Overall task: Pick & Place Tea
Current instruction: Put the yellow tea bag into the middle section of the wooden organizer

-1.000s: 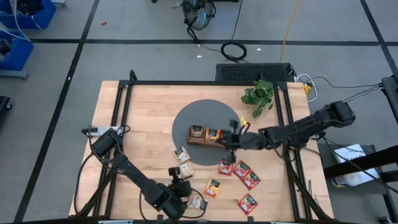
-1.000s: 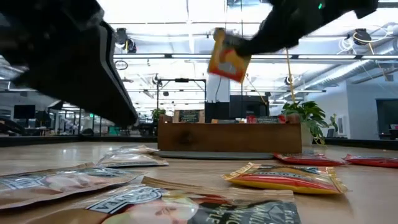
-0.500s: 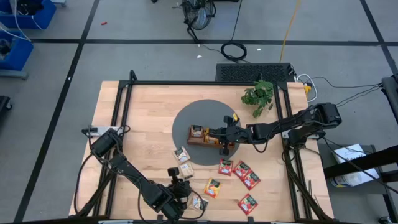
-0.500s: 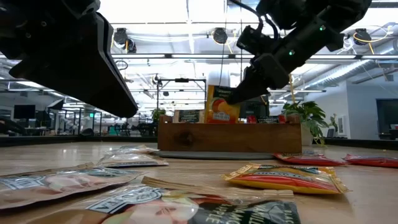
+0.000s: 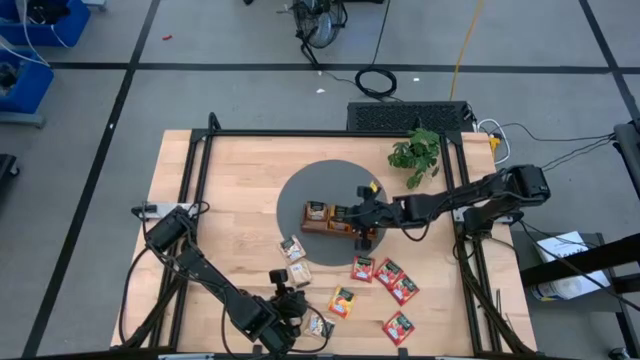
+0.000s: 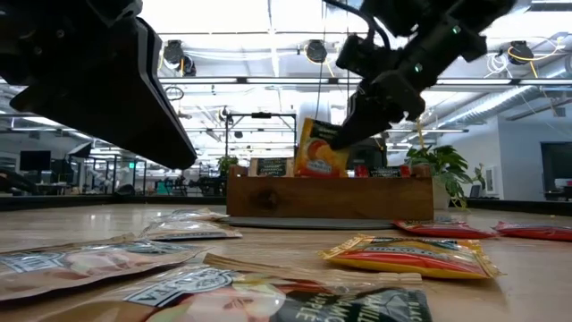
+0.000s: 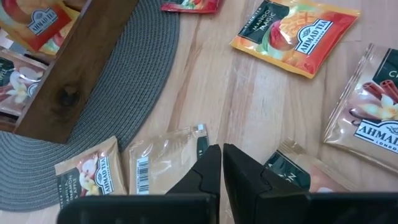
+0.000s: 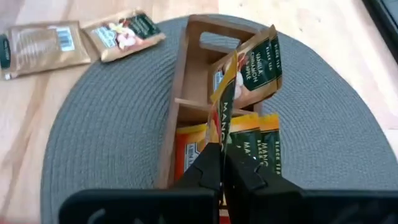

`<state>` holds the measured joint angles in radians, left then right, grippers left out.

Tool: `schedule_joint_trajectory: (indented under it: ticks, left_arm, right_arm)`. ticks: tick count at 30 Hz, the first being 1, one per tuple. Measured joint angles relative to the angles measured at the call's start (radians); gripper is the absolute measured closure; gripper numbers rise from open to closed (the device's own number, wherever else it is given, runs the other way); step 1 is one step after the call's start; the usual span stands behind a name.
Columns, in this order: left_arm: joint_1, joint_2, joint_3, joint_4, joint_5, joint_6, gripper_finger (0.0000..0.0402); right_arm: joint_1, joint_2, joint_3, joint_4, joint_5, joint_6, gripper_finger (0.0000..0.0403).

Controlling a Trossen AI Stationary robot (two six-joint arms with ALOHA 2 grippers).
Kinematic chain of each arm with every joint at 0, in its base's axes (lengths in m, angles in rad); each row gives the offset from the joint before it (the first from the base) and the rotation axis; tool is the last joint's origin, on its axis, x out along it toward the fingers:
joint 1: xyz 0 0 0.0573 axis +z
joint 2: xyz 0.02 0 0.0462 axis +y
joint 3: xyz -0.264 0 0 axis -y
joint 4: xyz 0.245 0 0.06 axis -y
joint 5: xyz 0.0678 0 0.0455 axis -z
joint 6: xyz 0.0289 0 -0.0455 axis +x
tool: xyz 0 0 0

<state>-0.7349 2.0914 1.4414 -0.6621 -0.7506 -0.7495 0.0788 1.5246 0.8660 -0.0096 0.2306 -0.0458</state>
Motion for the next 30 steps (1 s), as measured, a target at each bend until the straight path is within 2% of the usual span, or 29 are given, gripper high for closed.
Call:
schedule_joint_trajectory:
  ticks: [8,14,30]
  left_arm:
    - [0.000,0.000,0.000,0.003,0.000,-0.001,0.0376]
    - [0.000,0.000,0.000,0.001,0.001,-0.009,0.0376]
    - [0.000,0.000,0.000,0.000,0.001,-0.008,0.0376]
  right_arm:
    - [-0.021,0.006,0.163,-0.256,-0.005,-0.011,0.0403]
    - [-0.058,0.006,0.163,-0.257,-0.132,0.017,0.0403]
    - [-0.080,0.008,0.081,-0.226,-0.132,0.035,0.0403]
